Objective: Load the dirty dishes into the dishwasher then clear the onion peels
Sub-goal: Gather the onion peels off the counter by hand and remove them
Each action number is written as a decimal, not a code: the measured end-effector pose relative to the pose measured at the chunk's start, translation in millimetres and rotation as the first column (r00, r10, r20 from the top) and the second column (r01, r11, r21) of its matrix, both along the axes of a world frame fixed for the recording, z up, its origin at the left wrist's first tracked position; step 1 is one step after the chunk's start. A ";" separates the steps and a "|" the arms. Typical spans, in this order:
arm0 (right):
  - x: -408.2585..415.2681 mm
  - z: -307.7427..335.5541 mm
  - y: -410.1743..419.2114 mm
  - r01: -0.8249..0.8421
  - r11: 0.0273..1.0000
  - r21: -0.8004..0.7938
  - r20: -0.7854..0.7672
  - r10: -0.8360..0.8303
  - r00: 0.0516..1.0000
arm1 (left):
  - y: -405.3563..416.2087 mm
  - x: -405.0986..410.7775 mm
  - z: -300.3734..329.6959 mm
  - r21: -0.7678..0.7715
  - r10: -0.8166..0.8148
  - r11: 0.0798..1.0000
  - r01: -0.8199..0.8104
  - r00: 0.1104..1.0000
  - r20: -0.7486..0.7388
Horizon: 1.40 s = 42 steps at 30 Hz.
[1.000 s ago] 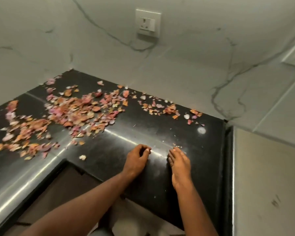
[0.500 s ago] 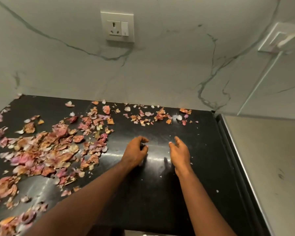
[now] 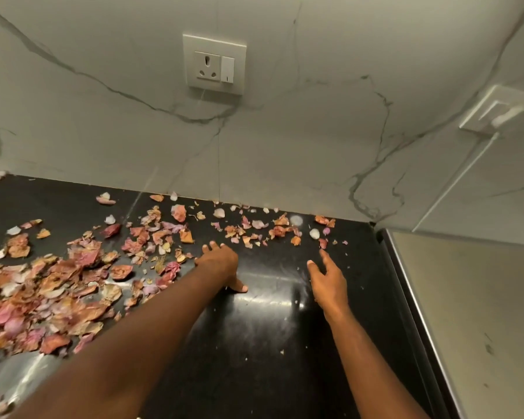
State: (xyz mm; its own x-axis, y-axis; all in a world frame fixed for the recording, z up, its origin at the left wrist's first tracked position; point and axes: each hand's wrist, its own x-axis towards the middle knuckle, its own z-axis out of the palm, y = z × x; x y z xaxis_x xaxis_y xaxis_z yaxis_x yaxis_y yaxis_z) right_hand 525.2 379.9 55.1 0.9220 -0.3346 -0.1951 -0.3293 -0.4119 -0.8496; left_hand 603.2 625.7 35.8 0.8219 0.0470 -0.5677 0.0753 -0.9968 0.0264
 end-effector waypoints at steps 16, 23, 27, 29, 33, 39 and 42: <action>142.4 -27.2 -50.9 -0.120 0.925 -0.361 -0.122 0.081 0.989 | -18.0 16.2 6.2 0.147 -0.165 0.973 0.179 0.981 -0.101; 161.4 -45.1 -24.1 -0.175 0.880 -0.441 -0.187 0.101 0.977 | -14.1 17.5 -2.9 0.136 -0.176 0.973 0.185 0.981 -0.077; 151.2 -50.7 35.4 -0.296 0.861 -0.413 0.011 0.330 0.944 | -13.9 19.6 -1.9 0.131 -0.173 0.973 0.187 0.979 -0.111; 138.4 -52.1 65.9 -0.416 0.820 -0.392 0.035 0.465 0.884 | -14.7 19.5 0.4 0.144 -0.177 0.971 0.193 0.977 -0.116; 116.6 -47.4 95.0 -0.560 0.765 -0.319 0.065 0.607 0.792 | -16.2 23.1 -9.7 0.140 -0.146 0.977 0.160 0.984 -0.104; 115.1 -41.7 42.8 -0.175 0.890 -0.421 0.220 0.287 0.932 | -8.4 24.2 -29.5 0.096 -0.153 0.983 0.156 0.987 -0.038; 126.1 -55.6 9.1 -0.174 0.751 -0.636 -0.086 0.155 0.984 | -9.7 28.8 -36.8 0.058 -0.109 0.992 0.112 0.993 -0.049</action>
State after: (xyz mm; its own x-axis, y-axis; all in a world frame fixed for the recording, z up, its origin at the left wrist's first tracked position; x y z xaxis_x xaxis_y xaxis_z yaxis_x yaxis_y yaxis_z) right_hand 651.4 389.0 -0.5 0.9722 -0.2337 -0.0160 -0.2236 -0.9055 -0.3606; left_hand 631.9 616.0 -1.0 0.7970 -0.0069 -0.6039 -0.0355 -0.9987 -0.0355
